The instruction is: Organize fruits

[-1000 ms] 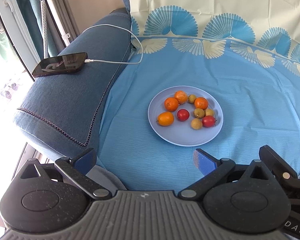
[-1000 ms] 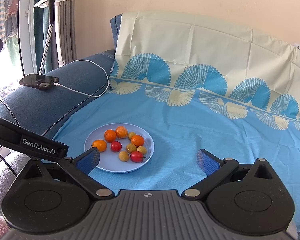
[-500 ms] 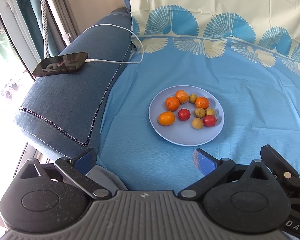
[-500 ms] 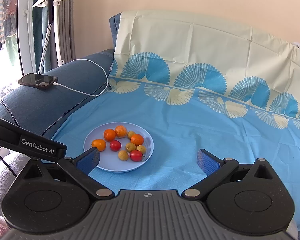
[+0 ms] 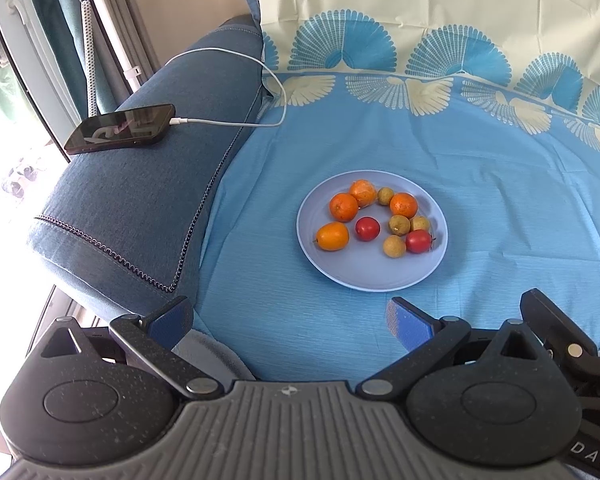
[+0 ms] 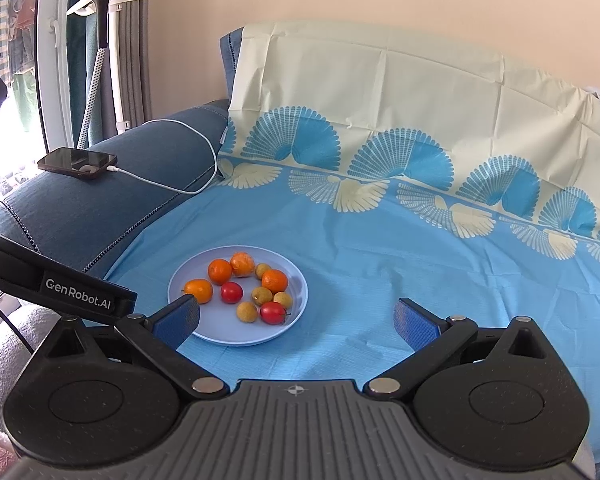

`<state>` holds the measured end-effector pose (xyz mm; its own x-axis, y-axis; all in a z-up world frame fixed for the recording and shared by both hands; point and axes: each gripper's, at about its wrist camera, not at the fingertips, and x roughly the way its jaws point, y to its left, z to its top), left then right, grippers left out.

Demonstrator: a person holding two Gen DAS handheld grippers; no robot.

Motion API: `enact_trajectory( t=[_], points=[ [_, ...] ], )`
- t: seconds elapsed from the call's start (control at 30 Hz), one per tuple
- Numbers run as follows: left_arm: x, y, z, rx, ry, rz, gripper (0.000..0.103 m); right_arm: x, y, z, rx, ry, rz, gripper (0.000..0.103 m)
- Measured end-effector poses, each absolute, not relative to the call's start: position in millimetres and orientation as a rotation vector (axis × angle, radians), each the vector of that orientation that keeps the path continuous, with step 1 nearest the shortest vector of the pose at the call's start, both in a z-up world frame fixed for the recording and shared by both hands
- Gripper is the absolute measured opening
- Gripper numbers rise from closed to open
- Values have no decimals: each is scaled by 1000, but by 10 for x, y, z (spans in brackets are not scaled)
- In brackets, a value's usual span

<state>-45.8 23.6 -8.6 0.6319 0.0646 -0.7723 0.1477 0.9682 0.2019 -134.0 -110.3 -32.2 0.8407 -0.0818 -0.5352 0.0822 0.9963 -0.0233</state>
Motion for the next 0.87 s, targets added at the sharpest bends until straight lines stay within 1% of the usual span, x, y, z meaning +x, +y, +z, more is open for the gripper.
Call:
enact_trajectory(
  t=[0.87],
  points=[
    [-275, 230, -204, 259, 923, -31, 103, -1175, -1098, -418, 13, 618, -99, 102]
  ],
)
